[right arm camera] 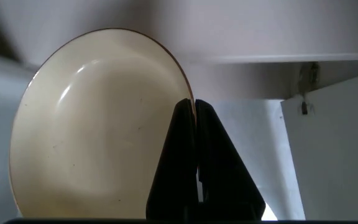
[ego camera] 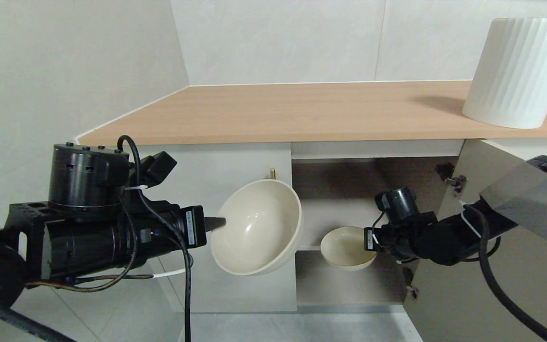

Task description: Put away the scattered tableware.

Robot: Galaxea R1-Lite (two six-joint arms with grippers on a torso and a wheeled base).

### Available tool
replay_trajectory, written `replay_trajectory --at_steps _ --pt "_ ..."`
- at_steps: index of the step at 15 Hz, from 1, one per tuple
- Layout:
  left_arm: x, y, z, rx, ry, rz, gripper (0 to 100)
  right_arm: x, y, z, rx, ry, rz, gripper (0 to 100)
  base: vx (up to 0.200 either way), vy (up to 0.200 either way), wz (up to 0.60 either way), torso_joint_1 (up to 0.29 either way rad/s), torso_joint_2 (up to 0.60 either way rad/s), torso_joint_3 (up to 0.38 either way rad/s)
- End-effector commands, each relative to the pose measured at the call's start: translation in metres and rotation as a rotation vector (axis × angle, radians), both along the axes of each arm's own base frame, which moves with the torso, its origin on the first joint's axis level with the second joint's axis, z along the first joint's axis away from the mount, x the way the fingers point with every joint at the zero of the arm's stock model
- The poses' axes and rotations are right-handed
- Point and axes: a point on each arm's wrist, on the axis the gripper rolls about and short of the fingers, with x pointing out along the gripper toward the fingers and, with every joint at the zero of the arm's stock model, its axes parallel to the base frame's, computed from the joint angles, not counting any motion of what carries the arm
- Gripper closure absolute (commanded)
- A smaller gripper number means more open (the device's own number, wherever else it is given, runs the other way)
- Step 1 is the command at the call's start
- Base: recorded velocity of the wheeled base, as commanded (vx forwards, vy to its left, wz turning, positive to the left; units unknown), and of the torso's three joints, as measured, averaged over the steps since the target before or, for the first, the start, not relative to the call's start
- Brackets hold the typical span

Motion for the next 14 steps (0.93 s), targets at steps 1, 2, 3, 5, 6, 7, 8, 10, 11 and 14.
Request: replay_trajectory --at_steps 1,2,3,5,6,7,8,10,11,14 --pt "0.000 0.000 0.000 0.000 0.002 0.000 100 0.008 0.000 -0.020 -0.011 0.006 -0.029 100 0.000 0.000 0.00 0.000 0.00 0.000" --pt "0.000 0.000 0.000 0.000 0.000 0.000 100 0.012 0.001 -0.023 -0.007 -0.009 -0.047 100 0.000 0.000 0.00 0.000 0.00 0.000" --pt "0.000 0.000 0.000 0.000 0.000 0.000 100 0.015 0.000 -0.025 -0.005 -0.020 -0.064 100 0.000 0.000 0.00 0.000 0.00 0.000" --pt "0.001 0.000 -0.001 0.001 0.003 0.000 100 0.025 0.002 -0.033 0.015 -0.027 -0.100 100 0.000 0.000 0.00 0.000 0.00 0.000" --pt "0.000 0.000 -0.001 0.002 0.004 0.000 100 0.029 0.003 -0.036 0.026 -0.032 -0.119 100 0.000 0.000 0.00 0.000 0.00 0.000" --pt "0.000 0.000 -0.002 0.002 0.006 0.000 100 0.036 -0.001 -0.042 0.019 -0.035 -0.145 100 0.000 0.000 0.00 0.000 0.00 0.000" --pt "0.000 0.000 -0.002 0.002 0.006 0.000 100 0.043 -0.004 -0.043 0.011 -0.050 -0.174 100 0.000 0.000 0.00 0.000 0.00 0.000" --pt "0.001 0.000 -0.002 0.003 0.009 0.000 100 0.055 -0.011 -0.049 0.002 -0.068 -0.216 100 0.000 0.000 0.00 0.000 0.00 0.000" --pt "0.001 0.000 -0.003 0.004 0.010 0.000 100 0.061 -0.012 -0.052 -0.002 -0.077 -0.231 100 0.000 0.000 0.00 0.000 0.00 0.000" --pt "0.002 -0.001 -0.005 0.007 0.017 0.000 100 0.072 -0.014 -0.061 -0.011 -0.088 -0.247 100 0.000 0.000 0.00 0.000 0.00 0.000"
